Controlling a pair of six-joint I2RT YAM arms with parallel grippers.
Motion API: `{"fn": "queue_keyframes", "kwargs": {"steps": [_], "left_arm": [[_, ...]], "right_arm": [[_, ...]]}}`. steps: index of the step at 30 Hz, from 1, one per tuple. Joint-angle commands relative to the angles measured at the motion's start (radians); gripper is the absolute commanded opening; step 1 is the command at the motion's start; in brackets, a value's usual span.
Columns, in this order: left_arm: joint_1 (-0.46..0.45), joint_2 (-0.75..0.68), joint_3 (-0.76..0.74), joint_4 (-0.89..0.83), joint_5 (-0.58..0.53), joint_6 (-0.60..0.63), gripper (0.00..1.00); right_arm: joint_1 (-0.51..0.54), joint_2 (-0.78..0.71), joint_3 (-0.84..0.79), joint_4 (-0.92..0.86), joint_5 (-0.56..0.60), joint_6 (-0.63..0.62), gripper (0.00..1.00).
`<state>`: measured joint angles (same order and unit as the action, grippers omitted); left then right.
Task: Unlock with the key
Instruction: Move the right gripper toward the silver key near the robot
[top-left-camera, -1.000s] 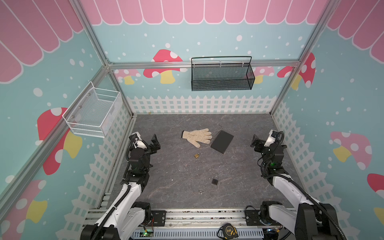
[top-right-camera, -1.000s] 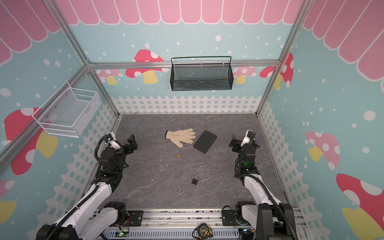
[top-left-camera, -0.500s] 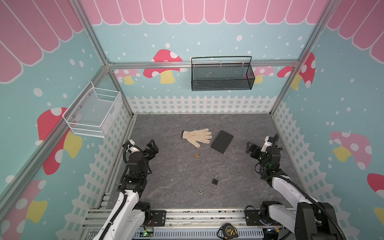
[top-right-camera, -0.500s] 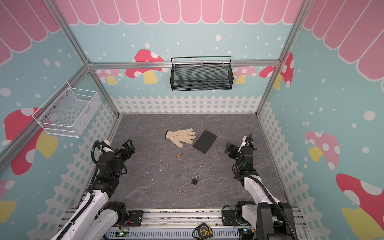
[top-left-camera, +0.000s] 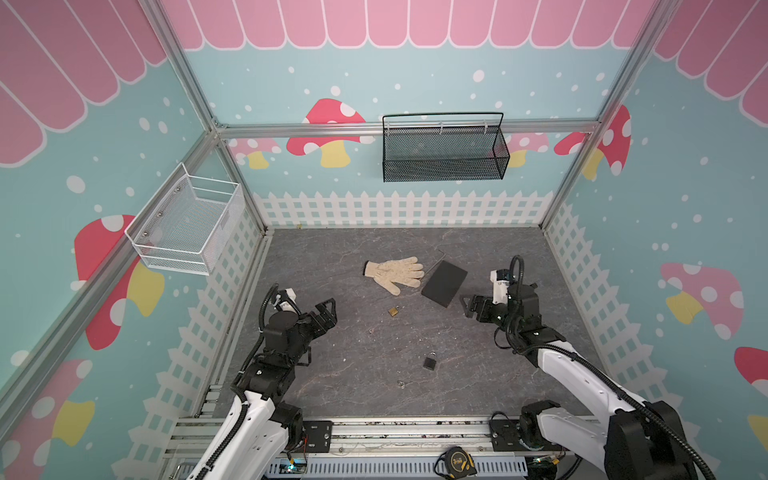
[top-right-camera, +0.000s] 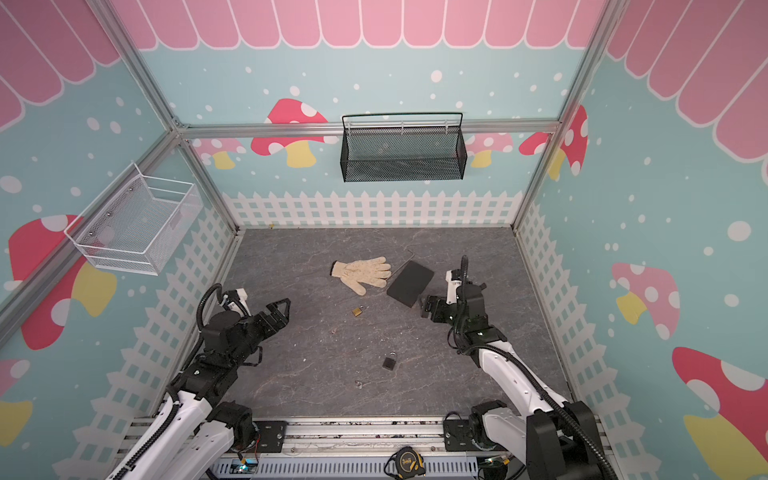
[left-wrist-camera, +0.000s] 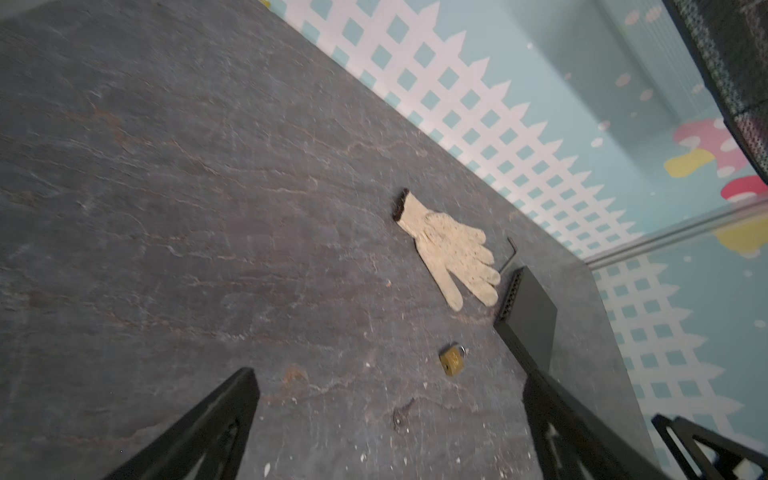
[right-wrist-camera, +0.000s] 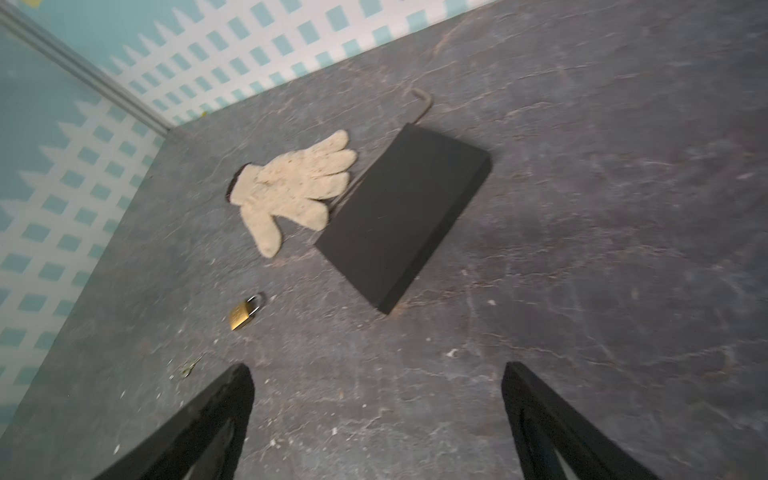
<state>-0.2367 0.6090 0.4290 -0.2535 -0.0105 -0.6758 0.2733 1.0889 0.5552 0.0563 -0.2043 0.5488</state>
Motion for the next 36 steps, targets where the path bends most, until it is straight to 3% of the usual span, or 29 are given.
{"fn": "queue_keyframes", "kwargs": {"steps": [1, 10, 22, 36], "left_arm": [[-0.071, -0.040, 0.030, -0.126, -0.001, -0.044, 1.00], [-0.333, -0.064, 0.021, -0.201, -0.120, -0.150, 1.00], [-0.509, 0.045, 0.056, -0.223, -0.227, -0.221, 1.00], [-0.543, 0.082, 0.116, -0.347, -0.268, -0.214, 1.00]], "right_arm": [[0.081, 0.003, 0.052, -0.151, -0.012, -0.025, 0.97], [0.380, 0.051, 0.103, -0.243, -0.037, 0.010, 0.97], [0.723, 0.079, 0.066, -0.243, 0.026, 0.121, 0.97], [0.949, 0.204, 0.026, -0.134, 0.009, 0.199, 0.97]]}}
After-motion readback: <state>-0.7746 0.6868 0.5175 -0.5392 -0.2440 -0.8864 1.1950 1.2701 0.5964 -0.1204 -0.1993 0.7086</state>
